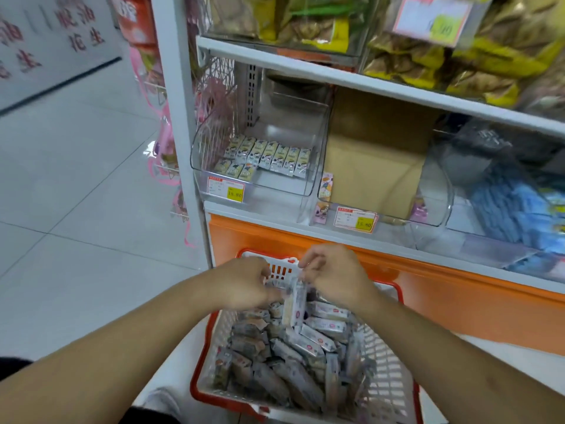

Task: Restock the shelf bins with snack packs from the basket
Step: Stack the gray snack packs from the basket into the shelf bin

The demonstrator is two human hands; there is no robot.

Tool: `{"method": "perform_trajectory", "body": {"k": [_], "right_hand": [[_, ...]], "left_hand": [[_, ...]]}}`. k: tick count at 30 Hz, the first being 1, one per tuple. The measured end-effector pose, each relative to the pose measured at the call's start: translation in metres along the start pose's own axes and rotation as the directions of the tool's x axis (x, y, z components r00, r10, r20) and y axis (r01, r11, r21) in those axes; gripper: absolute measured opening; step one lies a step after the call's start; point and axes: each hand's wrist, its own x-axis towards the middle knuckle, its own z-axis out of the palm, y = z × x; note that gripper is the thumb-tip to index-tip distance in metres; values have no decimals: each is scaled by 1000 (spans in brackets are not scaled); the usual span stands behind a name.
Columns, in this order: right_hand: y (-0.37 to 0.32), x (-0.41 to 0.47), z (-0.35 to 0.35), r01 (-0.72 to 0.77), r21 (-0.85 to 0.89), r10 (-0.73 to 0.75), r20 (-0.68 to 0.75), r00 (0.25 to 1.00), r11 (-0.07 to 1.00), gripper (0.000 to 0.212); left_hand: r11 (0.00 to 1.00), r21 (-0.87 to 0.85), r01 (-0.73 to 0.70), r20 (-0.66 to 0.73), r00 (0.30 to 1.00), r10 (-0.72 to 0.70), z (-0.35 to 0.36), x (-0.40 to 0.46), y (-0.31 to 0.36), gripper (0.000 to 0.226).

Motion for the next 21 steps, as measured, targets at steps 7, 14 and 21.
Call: {"method": "perform_trajectory", "body": {"k": [7, 14, 21], "right_hand": [[-48, 7, -55, 105, 139, -64, -271, 960, 985, 17], [-76, 0, -78, 225, 409, -112, -282, 953, 884, 24], [-83, -11, -67, 337, -14, -337, -57, 940, 941, 67]], "left_hand": [[953, -218, -209, -276, 950, 145, -12, -20, 50, 29], [579, -798, -164, -227, 973, -37, -34, -15, 50, 35], [333, -928, -164, -166, 986, 24, -48, -8, 41, 41]]}}
